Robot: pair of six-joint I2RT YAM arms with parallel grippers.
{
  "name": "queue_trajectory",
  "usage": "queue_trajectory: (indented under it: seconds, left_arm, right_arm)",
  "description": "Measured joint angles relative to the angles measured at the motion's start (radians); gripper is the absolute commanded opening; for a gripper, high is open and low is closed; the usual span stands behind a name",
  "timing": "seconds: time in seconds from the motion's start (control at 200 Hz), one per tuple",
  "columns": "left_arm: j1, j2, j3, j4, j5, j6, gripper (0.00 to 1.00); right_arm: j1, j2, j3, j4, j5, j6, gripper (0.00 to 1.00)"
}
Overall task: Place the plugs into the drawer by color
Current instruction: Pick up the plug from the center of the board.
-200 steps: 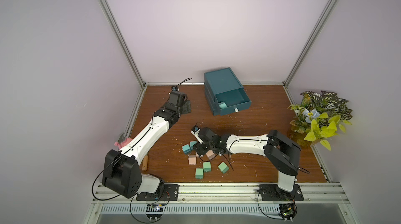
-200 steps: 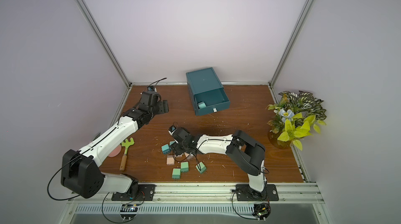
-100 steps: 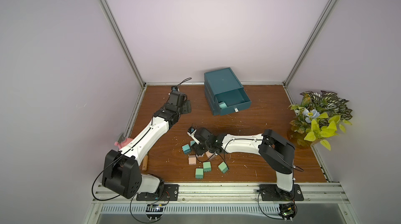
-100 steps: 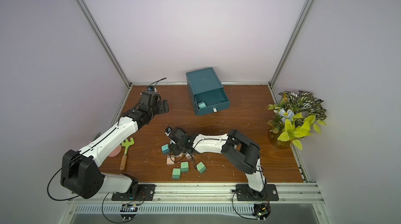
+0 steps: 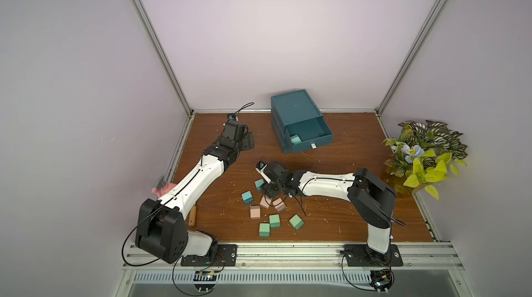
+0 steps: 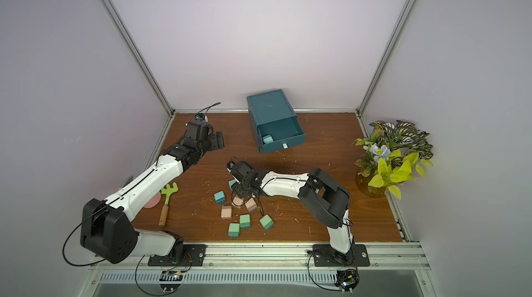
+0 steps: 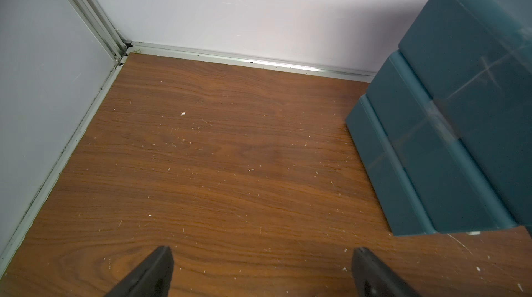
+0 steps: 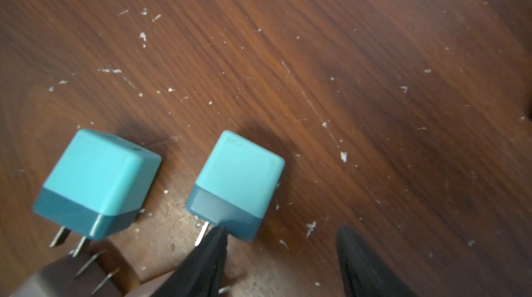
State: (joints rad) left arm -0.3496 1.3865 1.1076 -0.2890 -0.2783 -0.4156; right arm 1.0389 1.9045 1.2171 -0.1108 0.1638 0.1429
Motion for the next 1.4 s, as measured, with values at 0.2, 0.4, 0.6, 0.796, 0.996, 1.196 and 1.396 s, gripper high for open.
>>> queue_trajectory:
  seconds: [0.2, 0.4, 0.6, 0.796, 0.996, 1.196, 1.396]
  left_arm:
    - [0.003, 0.000, -0.001, 0.003, 0.005, 0.000, 0.93]
    - [0.005, -0.005, -0.022, 0.016, 0.013, -0.005, 0.93]
    - [0.005, -0.009, -0.034, 0.020, 0.023, -0.011, 0.93]
    - [0.005, -0.034, -0.041, 0.024, 0.024, -0.012, 0.93]
    - [0.006, -0.038, -0.046, 0.024, 0.027, -0.012, 0.93]
    - [0.010, -0.038, -0.046, 0.024, 0.030, -0.014, 0.93]
    - [0.011, -0.038, -0.046, 0.024, 0.031, -0.014, 0.93]
  right_arm:
    - [-0.008, -0.023, 0.016, -0.015, -0.015, 0.042, 0.65]
    - [-0.006, -0.021, 0.055, -0.017, -0.079, 0.182, 0.63]
    - [0.003, 0.029, 0.136, -0.032, -0.095, 0.267, 0.66]
    - [0.008, 0.104, 0.206, -0.095, -0.092, 0.300, 0.72]
    - [0.013, 0.190, 0.257, -0.149, -0.087, 0.313, 0.58]
    - [0.016, 0.200, 0.271, -0.174, -0.070, 0.321, 0.41]
    - [0.015, 0.190, 0.274, -0.203, -0.044, 0.320, 0.35]
